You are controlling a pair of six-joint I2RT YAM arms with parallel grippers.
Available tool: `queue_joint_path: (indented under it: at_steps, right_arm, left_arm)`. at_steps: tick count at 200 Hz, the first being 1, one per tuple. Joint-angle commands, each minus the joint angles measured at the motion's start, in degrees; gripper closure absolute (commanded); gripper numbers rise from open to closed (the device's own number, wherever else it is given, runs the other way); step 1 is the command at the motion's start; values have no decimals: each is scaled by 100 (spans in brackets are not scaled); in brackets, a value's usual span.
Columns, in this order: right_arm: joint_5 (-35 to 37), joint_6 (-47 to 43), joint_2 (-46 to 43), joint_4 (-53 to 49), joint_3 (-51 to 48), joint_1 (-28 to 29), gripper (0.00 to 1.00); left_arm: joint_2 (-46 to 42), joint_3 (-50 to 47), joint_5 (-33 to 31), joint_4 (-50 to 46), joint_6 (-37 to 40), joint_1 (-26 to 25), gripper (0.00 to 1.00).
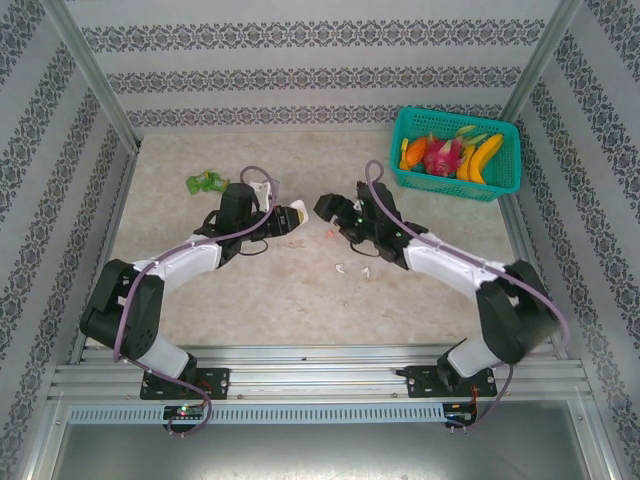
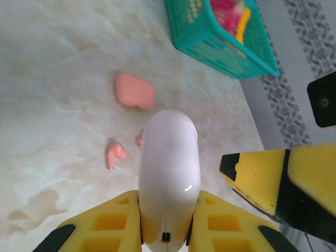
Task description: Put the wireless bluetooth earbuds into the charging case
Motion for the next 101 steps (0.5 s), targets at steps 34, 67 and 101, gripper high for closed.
queue_joint_path:
  at_steps: [34, 67, 101]
  right_arm:
    - [-561, -2022, -996, 372, -880, -175, 22]
    - [-959, -2154, -774, 506, -763, -204, 24]
    - [-1140, -2028, -424, 849, -682, -184, 26]
  left_arm:
    - [-109, 327, 1032, -610, 413, 76, 100]
    - [-113, 354, 1264, -592, 348, 77, 100]
    - [-159, 336, 1389, -560, 292, 71, 100]
